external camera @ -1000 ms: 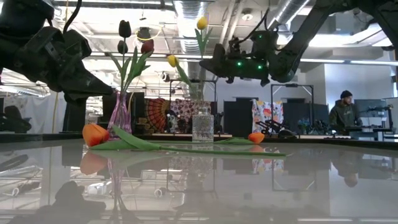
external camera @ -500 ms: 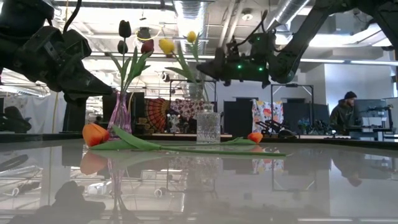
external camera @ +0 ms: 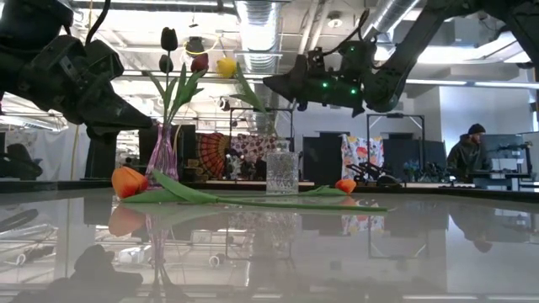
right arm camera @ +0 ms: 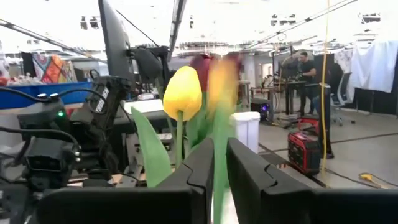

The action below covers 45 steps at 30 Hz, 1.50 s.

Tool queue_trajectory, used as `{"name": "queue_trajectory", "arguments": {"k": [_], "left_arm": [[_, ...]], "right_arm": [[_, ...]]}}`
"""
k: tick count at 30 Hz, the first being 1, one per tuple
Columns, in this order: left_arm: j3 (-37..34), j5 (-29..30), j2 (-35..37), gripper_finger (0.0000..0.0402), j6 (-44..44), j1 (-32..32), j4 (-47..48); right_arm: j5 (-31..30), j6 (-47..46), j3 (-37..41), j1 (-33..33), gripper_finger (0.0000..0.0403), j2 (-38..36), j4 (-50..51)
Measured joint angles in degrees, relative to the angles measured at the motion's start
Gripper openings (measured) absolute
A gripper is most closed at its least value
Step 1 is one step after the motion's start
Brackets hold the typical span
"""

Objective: Sort flowers into vase by color
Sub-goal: Put the yellow flower into the transparent vase

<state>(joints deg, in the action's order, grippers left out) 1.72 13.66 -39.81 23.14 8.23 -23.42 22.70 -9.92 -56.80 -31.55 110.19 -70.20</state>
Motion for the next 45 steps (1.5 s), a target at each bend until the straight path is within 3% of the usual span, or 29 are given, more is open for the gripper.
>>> {"name": "queue_trajectory", "arguments": {"k": [7,10,15,22,29,35,39,45], "left_arm": [[0.0,-1.1,0.0,0.0016,0.0,0.0,0.8],[0.0,-1.6,0.0,0.0016,0.1,0.0,1.1],[0.0,-1.6,0.0,0.0016,0.1,0.0,1.4],[0.0,-1.5,0.0,0.0016,0.2,0.0,1.4],[0.0,-1.3,0.0,0.0016,0.2,0.0,1.2],[0.0,-0.6,0.0,0.0016,0.0,0.0,1.2],[0.0,0.7,0.0,0.0016,-0.3,0.0,1.2],[0.0,0.7,0.0,0.0016,-1.8,0.0,1.2]], "right_arm": [[1.1,-2.0,0.0,2.0,0.0017,-0.9,-8.5],[1.5,-2.7,0.2,2.8,0.0022,-4.5,-5.1],[1.5,-1.0,0.3,1.4,0.0042,-13.7,22.0],[-0.3,15.8,0.3,-5.0,0.0034,-22.9,59.5],[-0.3,24.1,0.3,-9.8,0.0065,-17.7,69.6],[-0.1,30.3,-0.2,-9.1,0.0125,-11.2,71.1],[0.2,34.1,-3.9,-8.6,0.0162,-7.7,79.1],[-0.2,35.4,-8.7,-7.9,0.0177,-2.9,83.8]]}}
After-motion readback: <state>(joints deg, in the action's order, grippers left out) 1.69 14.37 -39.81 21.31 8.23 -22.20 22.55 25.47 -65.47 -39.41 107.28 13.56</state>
